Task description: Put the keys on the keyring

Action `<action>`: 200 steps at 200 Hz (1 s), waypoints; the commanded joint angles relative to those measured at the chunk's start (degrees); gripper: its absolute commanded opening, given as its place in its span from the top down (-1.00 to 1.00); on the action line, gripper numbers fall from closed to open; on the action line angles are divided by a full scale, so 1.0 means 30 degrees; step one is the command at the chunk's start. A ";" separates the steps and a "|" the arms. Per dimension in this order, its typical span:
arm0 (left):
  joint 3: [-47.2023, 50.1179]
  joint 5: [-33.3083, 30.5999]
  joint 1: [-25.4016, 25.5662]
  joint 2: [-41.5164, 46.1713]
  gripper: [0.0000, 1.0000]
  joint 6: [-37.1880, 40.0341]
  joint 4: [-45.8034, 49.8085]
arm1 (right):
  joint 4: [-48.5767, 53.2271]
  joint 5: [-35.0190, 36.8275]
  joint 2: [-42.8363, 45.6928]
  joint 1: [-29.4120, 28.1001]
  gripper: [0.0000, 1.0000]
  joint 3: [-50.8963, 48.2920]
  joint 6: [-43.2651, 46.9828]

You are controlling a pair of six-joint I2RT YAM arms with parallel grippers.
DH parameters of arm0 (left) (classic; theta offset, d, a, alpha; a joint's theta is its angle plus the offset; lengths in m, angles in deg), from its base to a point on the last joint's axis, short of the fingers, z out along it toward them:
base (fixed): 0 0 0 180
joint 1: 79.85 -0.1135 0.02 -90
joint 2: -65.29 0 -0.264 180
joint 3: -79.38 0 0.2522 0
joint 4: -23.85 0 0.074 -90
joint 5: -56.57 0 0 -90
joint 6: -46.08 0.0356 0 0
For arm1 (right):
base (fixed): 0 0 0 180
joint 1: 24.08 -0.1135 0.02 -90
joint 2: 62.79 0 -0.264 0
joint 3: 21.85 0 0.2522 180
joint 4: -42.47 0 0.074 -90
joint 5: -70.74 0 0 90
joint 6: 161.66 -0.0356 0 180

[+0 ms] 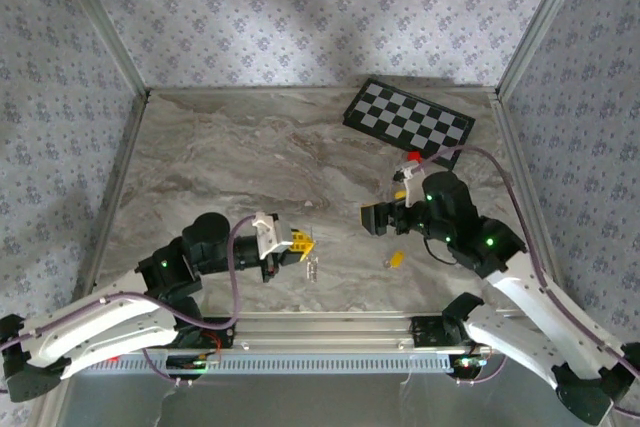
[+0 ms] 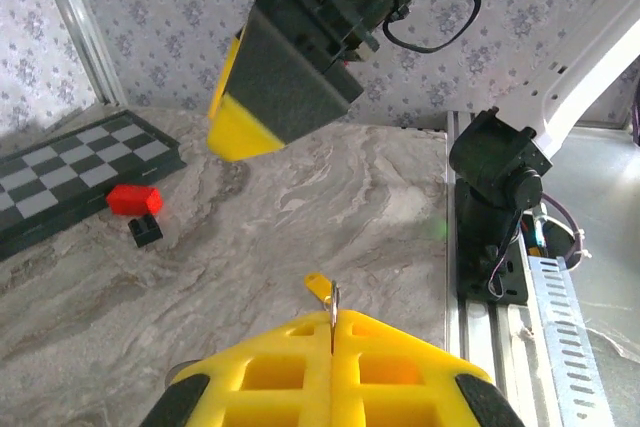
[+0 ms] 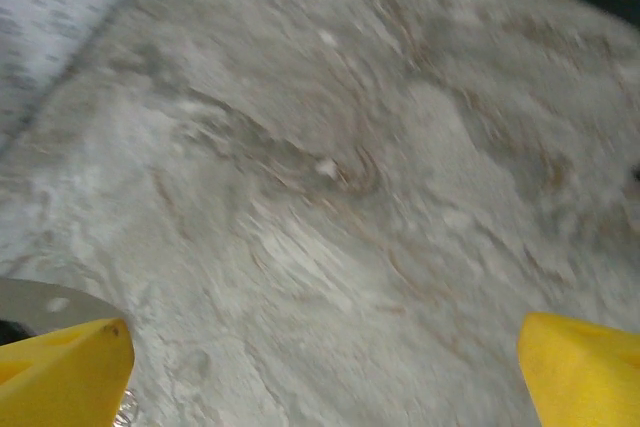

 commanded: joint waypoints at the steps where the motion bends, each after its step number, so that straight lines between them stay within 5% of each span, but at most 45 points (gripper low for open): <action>1: 0.0305 -0.0588 0.0031 0.0593 1.00 -0.1118 -0.1827 | 0.3331 0.1502 -0.1127 0.0111 -0.99 0.0853 -0.2346; 101: 0.3543 -0.1969 0.0038 0.2011 1.00 -0.1834 -0.3786 | 0.7103 -0.0277 -0.5481 -0.0038 -0.61 -0.0464 -0.6023; 200: 0.4695 -0.1394 0.0038 0.1563 1.00 -0.2126 -0.5770 | 0.6452 -0.1296 -0.9202 0.0078 -0.34 -0.1241 -0.3715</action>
